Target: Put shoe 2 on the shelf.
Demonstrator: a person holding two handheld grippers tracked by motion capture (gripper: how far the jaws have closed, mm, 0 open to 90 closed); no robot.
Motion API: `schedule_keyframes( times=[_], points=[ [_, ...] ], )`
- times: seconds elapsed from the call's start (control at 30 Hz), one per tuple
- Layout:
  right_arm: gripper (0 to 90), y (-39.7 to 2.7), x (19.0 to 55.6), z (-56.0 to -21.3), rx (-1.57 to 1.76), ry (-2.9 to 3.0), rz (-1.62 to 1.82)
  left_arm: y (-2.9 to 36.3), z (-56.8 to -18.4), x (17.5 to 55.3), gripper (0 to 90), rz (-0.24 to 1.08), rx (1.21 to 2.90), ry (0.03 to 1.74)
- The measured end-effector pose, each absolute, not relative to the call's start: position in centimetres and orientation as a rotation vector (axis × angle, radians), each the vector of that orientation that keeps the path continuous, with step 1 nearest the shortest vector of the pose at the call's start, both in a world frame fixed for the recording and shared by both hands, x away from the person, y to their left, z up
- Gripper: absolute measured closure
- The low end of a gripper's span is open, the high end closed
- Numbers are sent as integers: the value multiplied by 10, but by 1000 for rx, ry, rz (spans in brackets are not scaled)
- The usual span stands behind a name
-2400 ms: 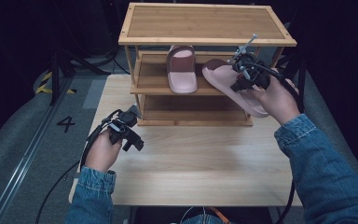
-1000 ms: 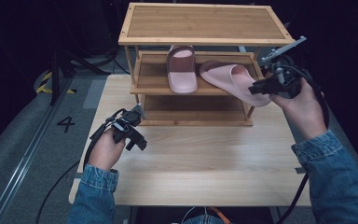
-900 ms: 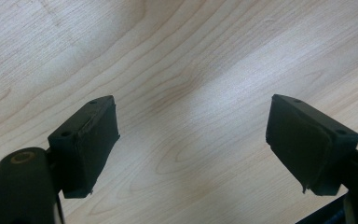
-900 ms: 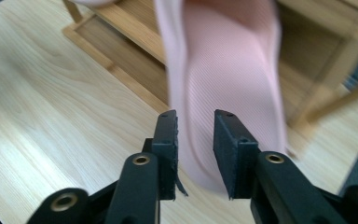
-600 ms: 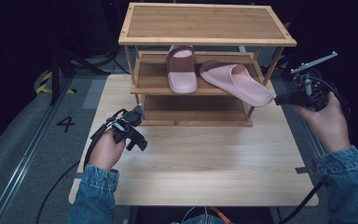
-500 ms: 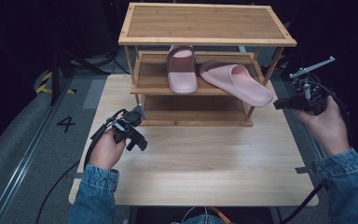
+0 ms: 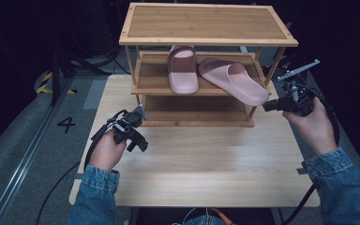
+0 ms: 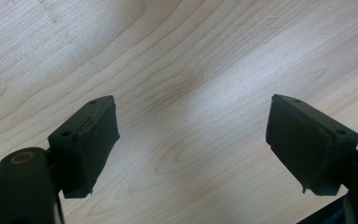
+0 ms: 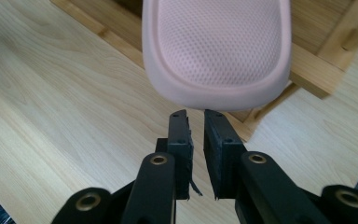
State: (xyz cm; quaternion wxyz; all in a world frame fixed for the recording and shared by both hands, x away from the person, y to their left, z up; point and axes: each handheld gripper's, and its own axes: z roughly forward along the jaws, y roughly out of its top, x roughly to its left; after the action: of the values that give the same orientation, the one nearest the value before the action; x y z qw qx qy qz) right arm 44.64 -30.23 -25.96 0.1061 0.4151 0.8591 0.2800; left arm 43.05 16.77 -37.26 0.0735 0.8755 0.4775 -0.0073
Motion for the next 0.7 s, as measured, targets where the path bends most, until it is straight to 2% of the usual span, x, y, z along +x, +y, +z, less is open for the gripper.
schedule_keyframes(
  times=[0.7],
  points=[
    [826,-238,466,-263,1067,2591,876,170,-372,428,172,-21,2632,1436]
  ],
)
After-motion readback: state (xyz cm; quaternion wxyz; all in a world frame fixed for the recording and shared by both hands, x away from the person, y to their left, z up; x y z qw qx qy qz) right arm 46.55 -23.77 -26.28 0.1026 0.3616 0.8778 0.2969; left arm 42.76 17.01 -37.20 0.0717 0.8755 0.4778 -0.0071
